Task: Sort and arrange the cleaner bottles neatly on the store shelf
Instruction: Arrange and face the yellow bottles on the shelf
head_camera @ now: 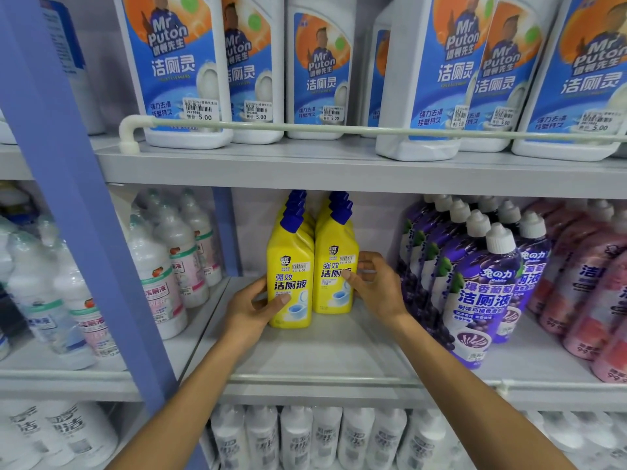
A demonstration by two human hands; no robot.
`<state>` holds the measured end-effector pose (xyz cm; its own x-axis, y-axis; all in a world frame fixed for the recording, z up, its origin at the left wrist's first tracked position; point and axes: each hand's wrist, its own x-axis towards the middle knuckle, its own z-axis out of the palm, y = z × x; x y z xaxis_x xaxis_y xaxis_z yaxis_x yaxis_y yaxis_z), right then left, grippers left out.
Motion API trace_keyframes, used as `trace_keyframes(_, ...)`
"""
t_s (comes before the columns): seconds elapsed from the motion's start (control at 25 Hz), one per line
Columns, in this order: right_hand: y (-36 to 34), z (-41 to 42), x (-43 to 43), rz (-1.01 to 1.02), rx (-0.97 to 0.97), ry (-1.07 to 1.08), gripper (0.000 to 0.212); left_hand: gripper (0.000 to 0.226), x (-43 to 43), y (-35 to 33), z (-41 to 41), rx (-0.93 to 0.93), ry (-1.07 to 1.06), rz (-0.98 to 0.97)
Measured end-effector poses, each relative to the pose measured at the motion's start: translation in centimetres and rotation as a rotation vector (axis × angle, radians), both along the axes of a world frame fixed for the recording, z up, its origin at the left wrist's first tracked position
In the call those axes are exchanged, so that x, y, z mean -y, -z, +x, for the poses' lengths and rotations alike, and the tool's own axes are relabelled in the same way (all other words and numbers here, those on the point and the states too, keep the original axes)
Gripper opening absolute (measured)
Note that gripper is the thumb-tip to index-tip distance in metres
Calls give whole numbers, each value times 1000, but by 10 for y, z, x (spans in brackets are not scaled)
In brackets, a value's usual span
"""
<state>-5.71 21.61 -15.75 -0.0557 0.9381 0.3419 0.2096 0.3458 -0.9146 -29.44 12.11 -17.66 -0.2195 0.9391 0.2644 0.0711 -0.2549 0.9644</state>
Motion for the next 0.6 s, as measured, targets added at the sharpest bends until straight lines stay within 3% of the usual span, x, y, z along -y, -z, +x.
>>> trace_keyframes(0.48,-17,21,14,-30,134,-17,29,36,7,-8,-2,-95,-18,-12)
trace_keyframes(0.6,-15,39,30,-34,164,-102,37,43,15,-12,-4,-127,-24,-33)
